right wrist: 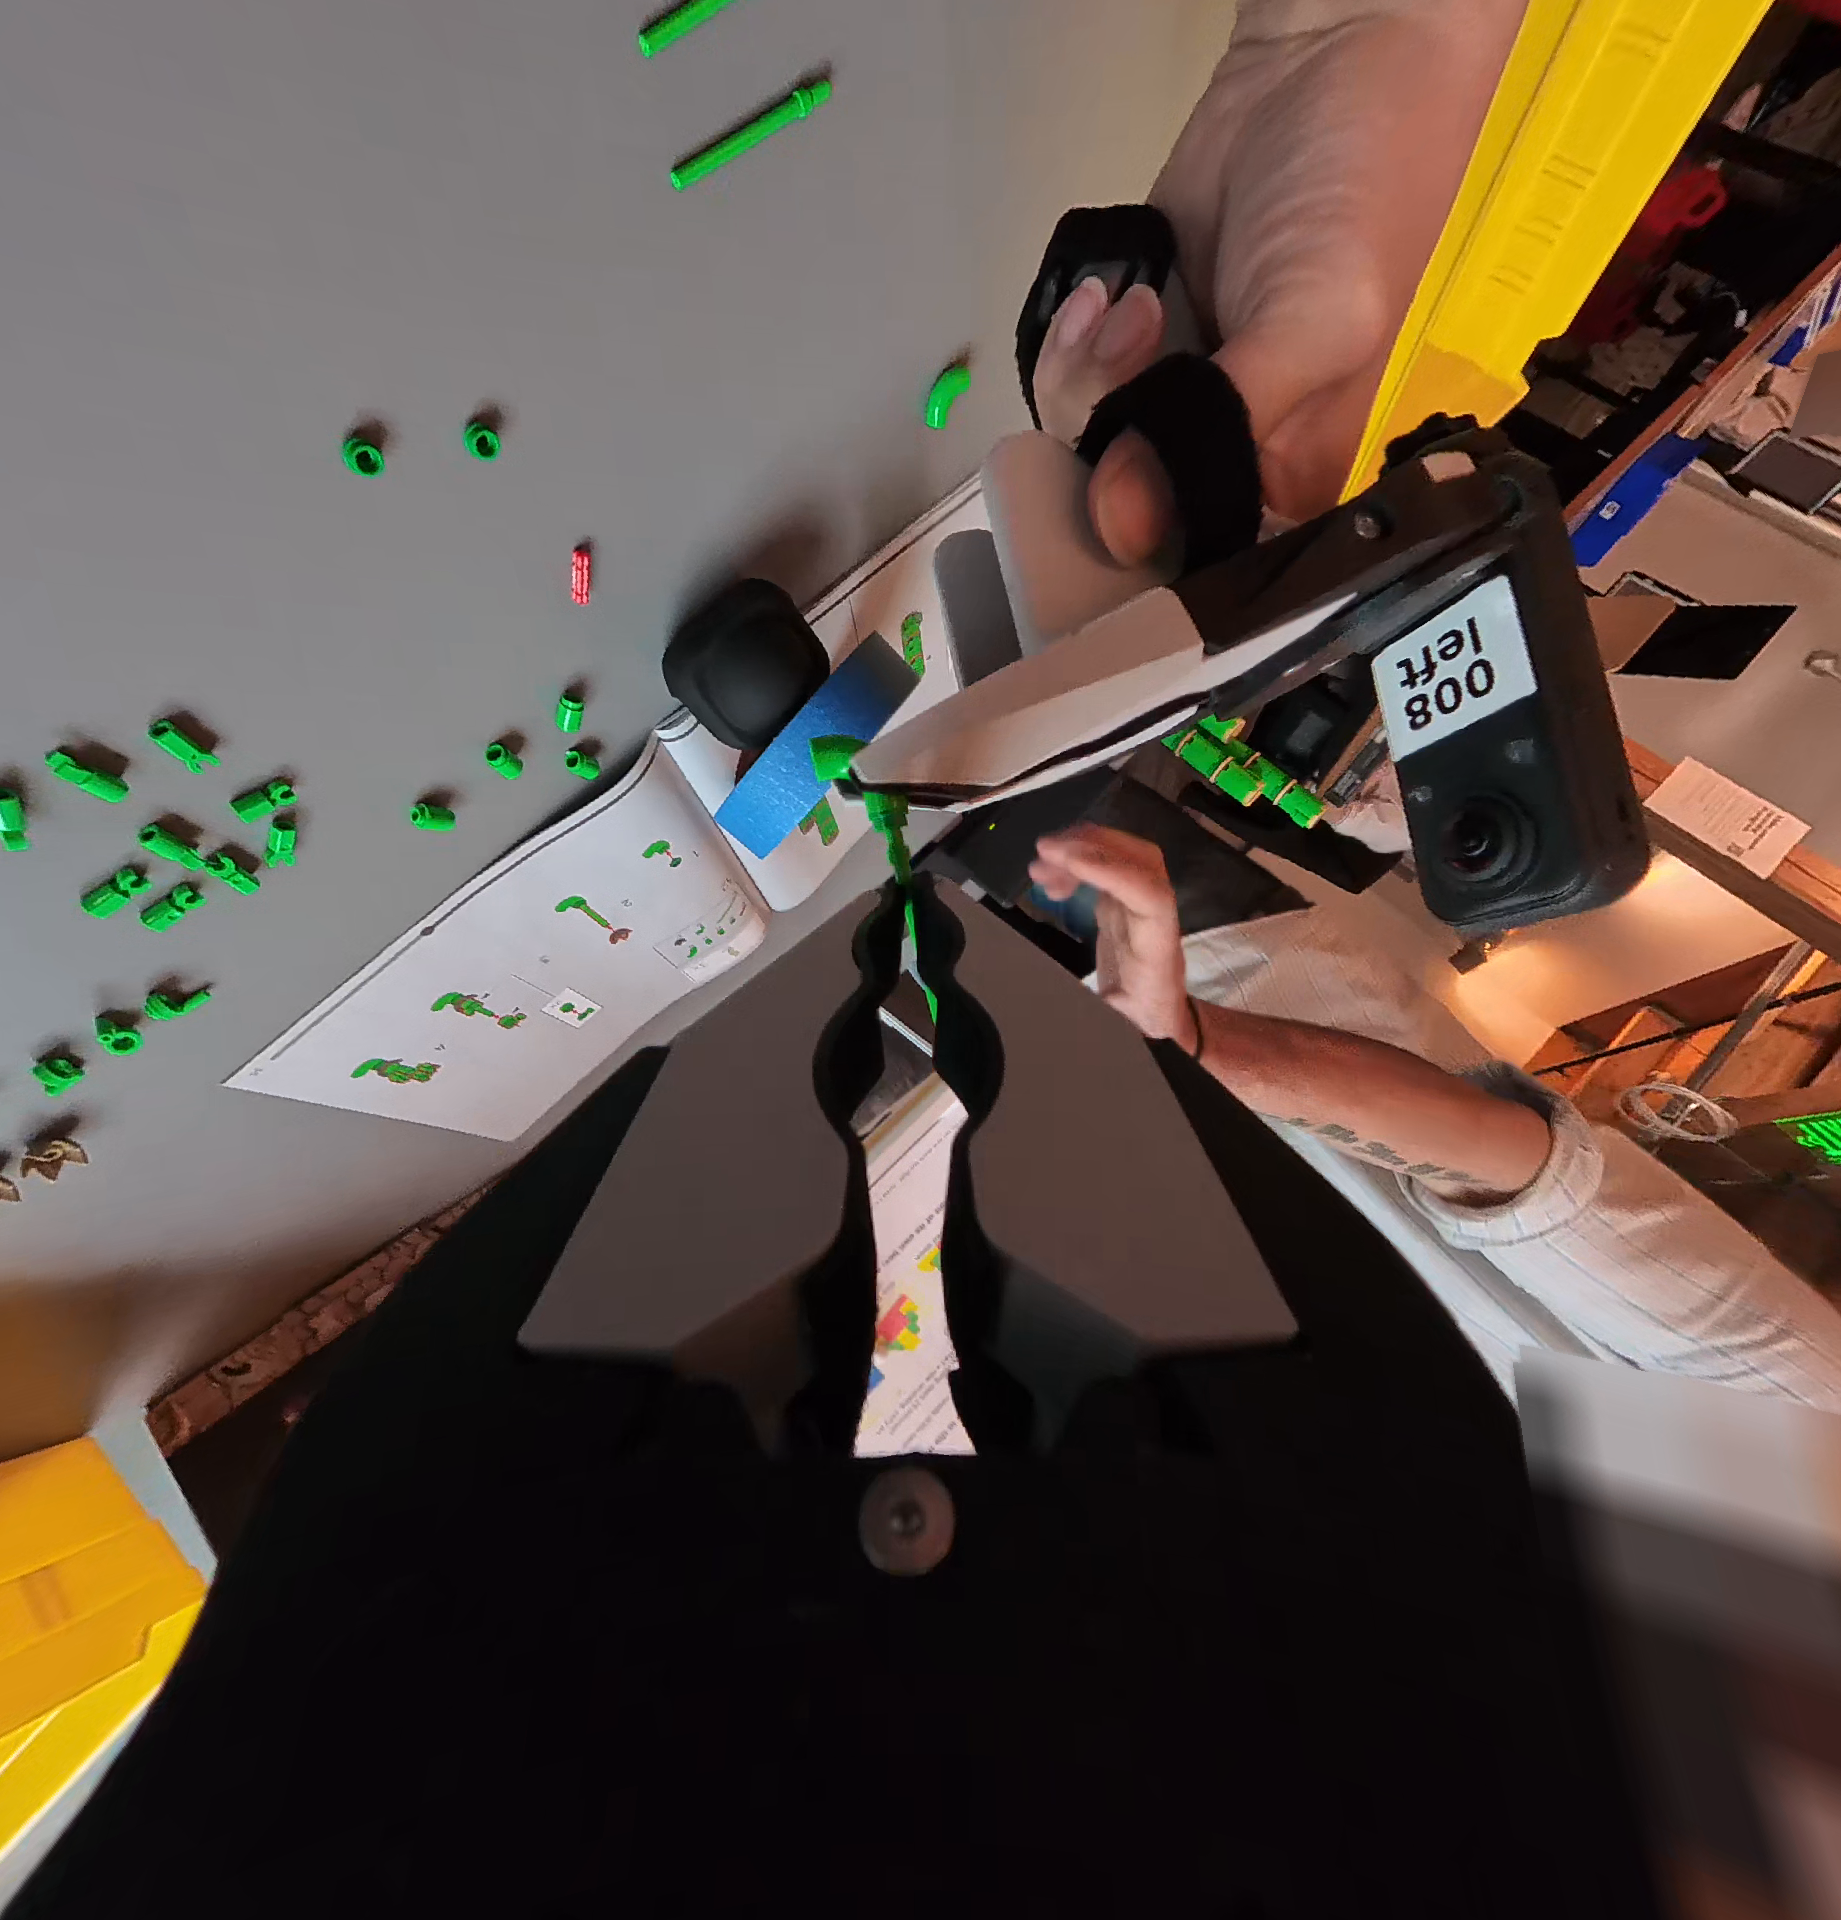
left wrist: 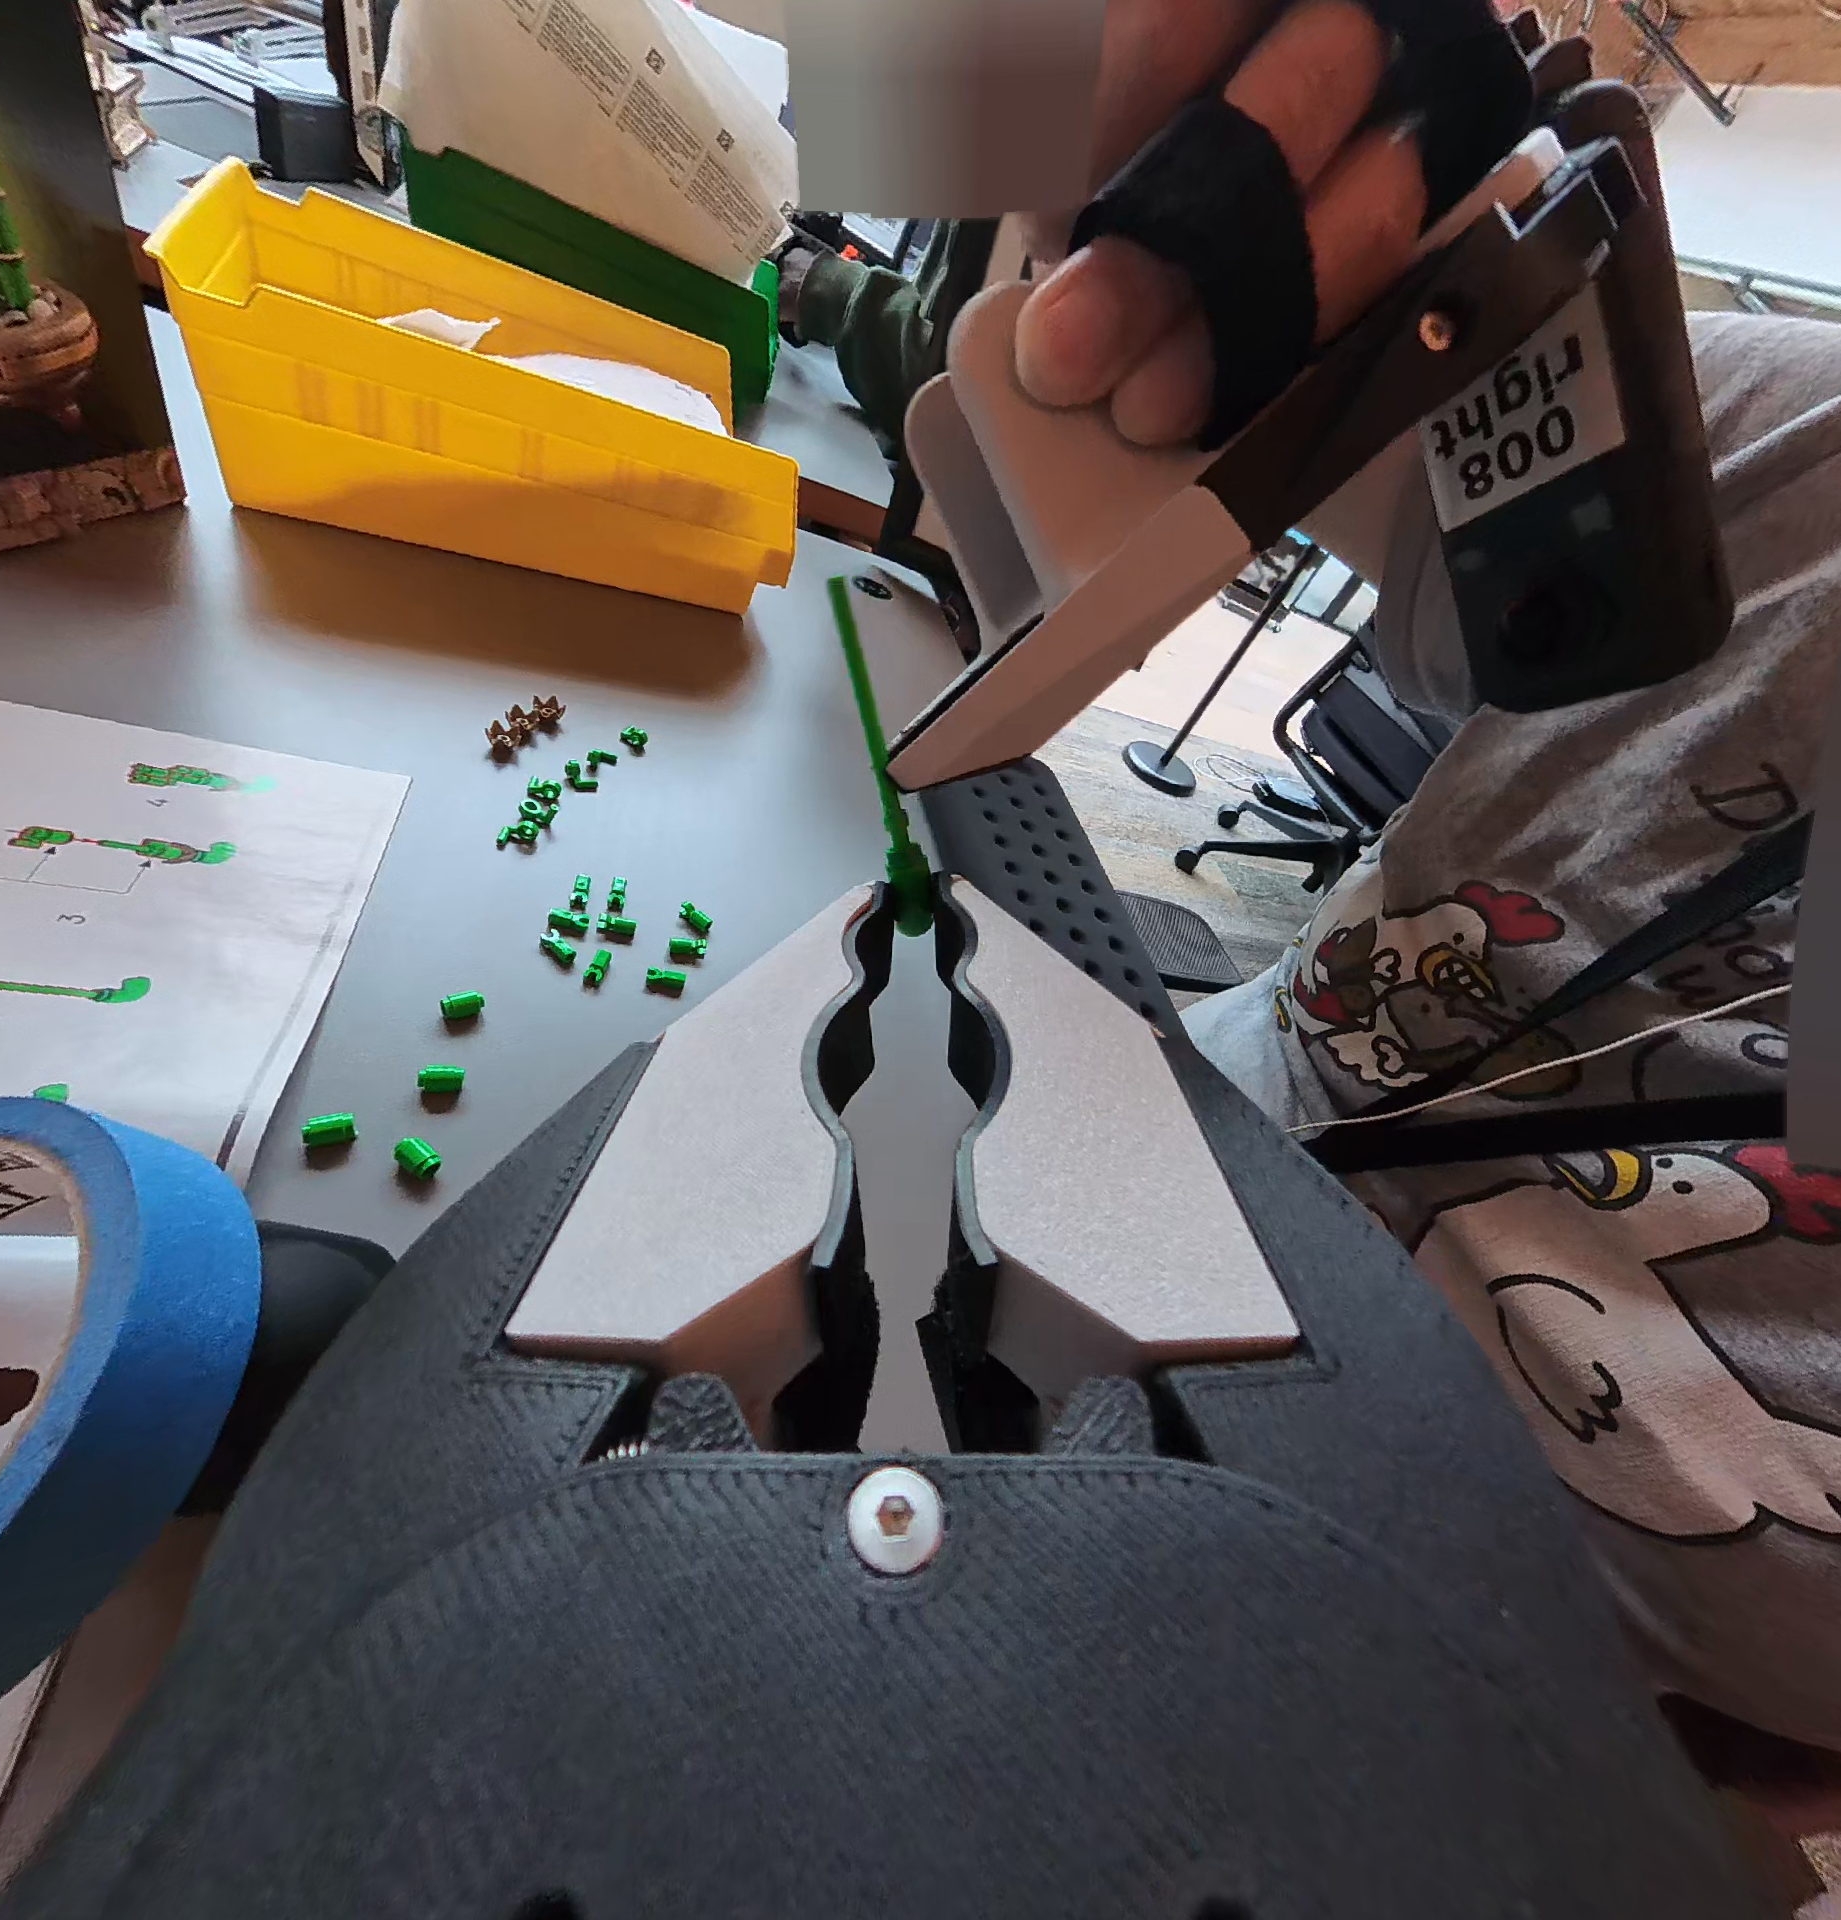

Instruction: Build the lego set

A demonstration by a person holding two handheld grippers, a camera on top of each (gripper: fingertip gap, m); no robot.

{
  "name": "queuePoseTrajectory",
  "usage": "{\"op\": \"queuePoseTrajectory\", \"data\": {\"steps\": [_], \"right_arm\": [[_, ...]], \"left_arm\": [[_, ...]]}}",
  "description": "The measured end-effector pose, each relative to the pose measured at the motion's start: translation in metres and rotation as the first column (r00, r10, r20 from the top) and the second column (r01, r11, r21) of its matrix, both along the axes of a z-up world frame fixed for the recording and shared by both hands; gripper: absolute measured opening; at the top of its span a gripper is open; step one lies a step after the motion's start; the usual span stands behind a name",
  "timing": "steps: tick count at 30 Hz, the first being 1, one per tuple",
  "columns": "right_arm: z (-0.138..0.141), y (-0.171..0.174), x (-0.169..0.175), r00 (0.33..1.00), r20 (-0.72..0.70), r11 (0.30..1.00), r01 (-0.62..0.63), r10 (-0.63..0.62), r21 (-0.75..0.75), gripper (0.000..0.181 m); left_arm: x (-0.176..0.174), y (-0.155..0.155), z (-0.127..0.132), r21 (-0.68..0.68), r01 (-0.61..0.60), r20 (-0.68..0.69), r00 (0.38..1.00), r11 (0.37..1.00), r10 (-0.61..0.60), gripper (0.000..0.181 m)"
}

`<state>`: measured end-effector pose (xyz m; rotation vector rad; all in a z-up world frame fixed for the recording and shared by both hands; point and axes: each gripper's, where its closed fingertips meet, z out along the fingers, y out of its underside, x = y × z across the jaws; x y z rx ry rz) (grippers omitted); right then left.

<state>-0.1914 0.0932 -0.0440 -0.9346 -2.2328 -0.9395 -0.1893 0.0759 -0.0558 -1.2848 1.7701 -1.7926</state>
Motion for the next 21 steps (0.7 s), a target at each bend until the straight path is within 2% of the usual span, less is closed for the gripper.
{"op": "queuePoseTrajectory", "data": {"steps": [17,19,21], "right_arm": [[0.000,0.000,0.001,0.996,-0.077,0.999,0.039,-0.040,-0.013,0.000],[-0.004,-0.006,-0.006,0.994,-0.109,0.999,0.014,-0.019,-0.050,0.000],[-0.005,-0.003,-0.007,0.996,-0.088,0.999,0.028,-0.029,-0.020,0.000]], "left_arm": [[-0.001,-0.001,0.002,-0.018,0.007,-0.014,1.000,1.000,-0.007,0.006],[0.000,0.003,0.010,-0.055,-0.015,0.012,1.000,0.998,0.016,0.006],[-0.003,0.004,0.012,-0.055,-0.015,0.018,1.000,0.998,0.016,0.006]]}}
